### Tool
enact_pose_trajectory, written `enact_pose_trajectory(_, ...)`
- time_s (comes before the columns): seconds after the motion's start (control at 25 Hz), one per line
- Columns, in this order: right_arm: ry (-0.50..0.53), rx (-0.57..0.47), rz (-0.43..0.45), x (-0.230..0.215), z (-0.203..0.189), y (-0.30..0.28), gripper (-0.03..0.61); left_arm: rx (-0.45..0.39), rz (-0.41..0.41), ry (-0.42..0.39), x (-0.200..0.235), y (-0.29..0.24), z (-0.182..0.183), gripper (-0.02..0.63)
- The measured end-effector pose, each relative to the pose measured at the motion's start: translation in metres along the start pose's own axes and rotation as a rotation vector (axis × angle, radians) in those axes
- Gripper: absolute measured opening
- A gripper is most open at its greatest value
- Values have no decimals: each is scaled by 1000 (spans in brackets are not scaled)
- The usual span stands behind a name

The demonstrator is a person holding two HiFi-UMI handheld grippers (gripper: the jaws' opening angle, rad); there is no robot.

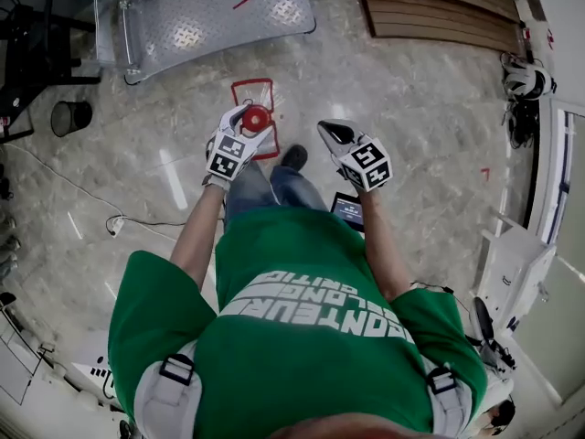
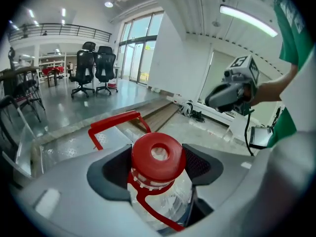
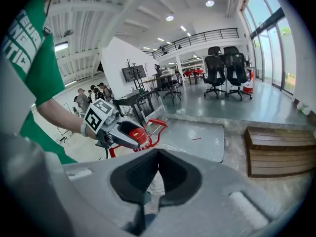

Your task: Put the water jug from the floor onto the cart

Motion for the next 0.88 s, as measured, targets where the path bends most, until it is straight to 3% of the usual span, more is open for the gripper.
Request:
enact_pose_trajectory(0.12,27,-28,3,6,21,1,-9,-81,17,25,9,26,38,339)
enact_pose_trajectory(0.4,51,-75,10,16,58,4,-8,-172,32,58,22,78,92,337)
enact_pose_trajectory(0.6,46,-144,-15,2,104,-2,-9,-229,41,34,55,105,136,337)
enact_pose_trajectory(0.88,22,-150,-59,6,111,-3,-9,-252,53,0,76,130,147,337)
Point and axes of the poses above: the fingertips, and each gripper's own axes: y backward along the fingers, x to its left, z out of its top, the point moved 3 cm from there along y, backward along the fingers, and after that the axes turned 1 degree about -x, right-handed, at the moved point
